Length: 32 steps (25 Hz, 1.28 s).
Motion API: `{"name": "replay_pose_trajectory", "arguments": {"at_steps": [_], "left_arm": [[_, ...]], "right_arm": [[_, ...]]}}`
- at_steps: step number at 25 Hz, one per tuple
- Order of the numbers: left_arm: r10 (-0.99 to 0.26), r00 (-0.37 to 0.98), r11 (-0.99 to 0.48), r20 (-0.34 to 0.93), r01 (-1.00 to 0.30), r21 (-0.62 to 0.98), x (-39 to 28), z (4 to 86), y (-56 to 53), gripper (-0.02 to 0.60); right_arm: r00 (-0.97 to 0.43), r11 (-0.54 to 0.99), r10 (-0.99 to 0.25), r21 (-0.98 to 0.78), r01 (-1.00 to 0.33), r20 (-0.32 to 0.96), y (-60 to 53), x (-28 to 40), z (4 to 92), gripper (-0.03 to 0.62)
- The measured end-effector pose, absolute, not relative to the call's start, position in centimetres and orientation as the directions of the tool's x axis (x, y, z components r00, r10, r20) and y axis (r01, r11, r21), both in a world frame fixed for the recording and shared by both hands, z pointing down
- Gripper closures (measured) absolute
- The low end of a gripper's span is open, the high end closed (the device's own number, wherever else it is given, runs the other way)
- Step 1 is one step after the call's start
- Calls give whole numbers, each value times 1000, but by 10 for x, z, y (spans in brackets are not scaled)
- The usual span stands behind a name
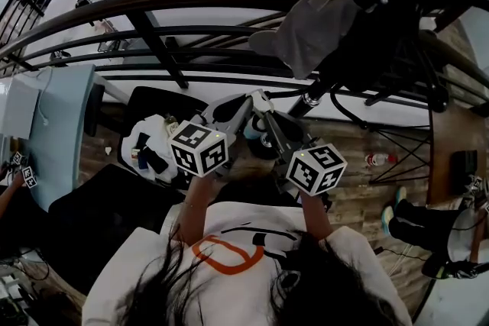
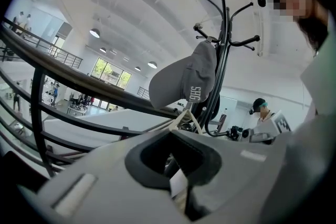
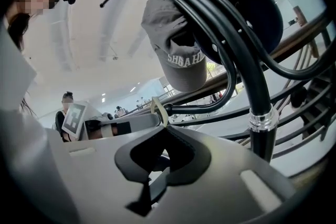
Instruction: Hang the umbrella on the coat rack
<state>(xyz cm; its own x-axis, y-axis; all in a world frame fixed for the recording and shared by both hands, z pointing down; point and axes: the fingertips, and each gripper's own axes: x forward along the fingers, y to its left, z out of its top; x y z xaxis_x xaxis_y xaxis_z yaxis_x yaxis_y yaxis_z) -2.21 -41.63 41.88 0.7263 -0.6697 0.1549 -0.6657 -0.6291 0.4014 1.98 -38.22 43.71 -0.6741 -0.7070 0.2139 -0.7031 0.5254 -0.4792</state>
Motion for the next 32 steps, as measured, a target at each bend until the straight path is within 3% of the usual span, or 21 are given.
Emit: {"name": "replay_pose_trajectory", "arguments": {"at_steps": [15, 32], "left_arm": [[-635, 757, -645, 156, -631, 431, 3, 440, -443, 580], [-515, 836, -703, 189, -539, 465, 58, 474, -435, 580]], "right_arm": [[-635, 487, -731, -459, -743, 252, -405, 51, 446, 571], [-566, 381, -744, -470, -796, 356, -407, 91, 490, 571]]}}
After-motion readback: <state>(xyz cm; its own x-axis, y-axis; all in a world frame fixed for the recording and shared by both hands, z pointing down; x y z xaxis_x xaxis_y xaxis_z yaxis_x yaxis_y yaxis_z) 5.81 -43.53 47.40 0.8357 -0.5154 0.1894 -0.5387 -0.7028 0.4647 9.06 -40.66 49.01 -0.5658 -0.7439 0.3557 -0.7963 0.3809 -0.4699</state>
